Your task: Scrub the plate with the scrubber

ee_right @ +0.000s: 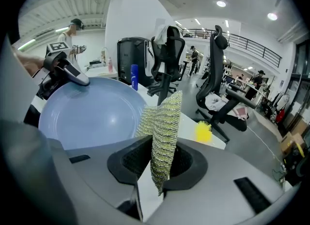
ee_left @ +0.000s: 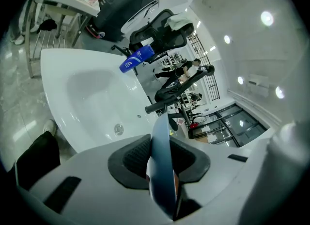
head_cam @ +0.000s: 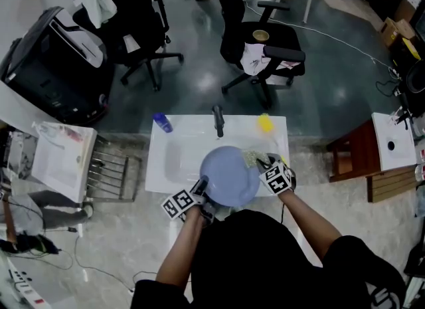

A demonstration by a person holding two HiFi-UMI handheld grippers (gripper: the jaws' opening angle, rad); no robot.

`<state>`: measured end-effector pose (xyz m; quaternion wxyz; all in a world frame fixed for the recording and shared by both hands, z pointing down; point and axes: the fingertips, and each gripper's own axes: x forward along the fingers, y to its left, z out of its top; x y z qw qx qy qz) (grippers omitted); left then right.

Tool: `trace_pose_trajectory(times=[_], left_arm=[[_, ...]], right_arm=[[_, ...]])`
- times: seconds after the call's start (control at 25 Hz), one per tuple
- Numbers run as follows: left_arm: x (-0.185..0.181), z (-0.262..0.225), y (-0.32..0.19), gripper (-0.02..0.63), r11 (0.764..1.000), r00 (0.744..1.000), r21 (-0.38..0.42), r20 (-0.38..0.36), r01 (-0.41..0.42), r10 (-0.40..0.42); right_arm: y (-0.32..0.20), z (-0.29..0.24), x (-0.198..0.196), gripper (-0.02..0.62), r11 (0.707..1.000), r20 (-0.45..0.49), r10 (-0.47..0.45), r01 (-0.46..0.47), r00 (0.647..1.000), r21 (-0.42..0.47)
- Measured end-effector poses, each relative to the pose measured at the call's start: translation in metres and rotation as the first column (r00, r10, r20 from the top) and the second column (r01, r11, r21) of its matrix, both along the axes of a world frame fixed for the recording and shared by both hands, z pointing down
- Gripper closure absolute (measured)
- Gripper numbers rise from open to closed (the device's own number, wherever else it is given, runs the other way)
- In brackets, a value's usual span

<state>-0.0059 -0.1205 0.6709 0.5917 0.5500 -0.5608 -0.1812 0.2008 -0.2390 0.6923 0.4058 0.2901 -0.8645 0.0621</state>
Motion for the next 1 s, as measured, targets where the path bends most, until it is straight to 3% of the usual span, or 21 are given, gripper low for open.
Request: trace_pose_trajectory(times=[0.4,1.0], left_arm=[[-0.01,-0.004,-0.009,0.518,0.999,0.999,0.013,0.016,0.03,-0.03],[-0.058,-0.001,-0.017,0.518,0.999,0.999,0.017,-0.001,0.041,-0.041]], right_arm=[[0.016,-0.004,0.006,0.528,0.998,0.034,0.017,-0.015,0.999,-0.067],[0.054,-0.018,-0.028,0.529,0.987,0.056,0.06,-0.051,0.997,-0.151]])
